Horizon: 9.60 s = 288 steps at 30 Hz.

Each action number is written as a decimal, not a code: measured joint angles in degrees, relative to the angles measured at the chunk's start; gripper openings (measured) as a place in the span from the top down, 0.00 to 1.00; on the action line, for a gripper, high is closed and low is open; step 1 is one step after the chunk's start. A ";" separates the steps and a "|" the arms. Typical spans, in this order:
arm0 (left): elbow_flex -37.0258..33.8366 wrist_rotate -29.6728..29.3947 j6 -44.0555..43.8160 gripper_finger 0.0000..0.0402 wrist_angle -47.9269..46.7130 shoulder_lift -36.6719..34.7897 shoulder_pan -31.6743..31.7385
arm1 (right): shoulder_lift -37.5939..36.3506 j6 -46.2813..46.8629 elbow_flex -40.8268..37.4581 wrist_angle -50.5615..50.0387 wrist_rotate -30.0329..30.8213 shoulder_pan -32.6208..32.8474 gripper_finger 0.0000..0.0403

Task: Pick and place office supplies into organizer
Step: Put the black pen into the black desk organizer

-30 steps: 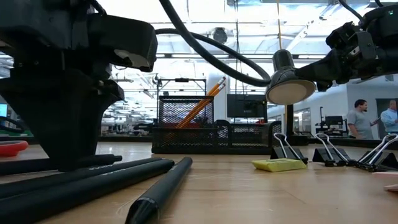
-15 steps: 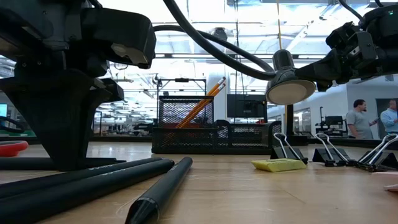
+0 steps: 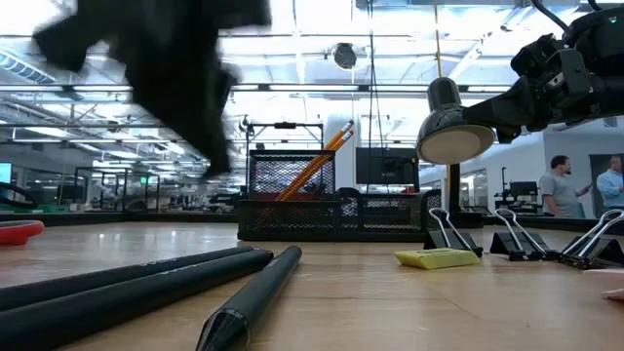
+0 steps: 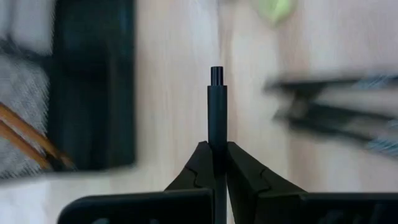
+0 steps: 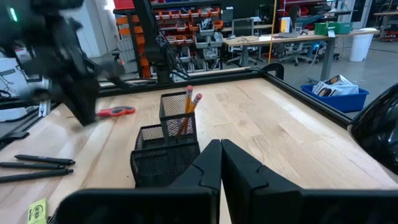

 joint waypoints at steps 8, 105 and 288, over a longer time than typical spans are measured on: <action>0.02 -2.73 18.95 0.92 13.95 -11.18 5.14 | 0.02 -0.02 0.01 0.11 -0.02 0.02 0.99; -9.05 11.04 10.20 0.75 21.85 -16.54 28.48 | 0.23 -0.02 0.00 0.70 -0.13 0.00 0.99; -33.87 30.51 18.75 0.94 80.92 -8.02 34.81 | 1.84 0.90 0.01 2.80 0.20 -0.04 0.99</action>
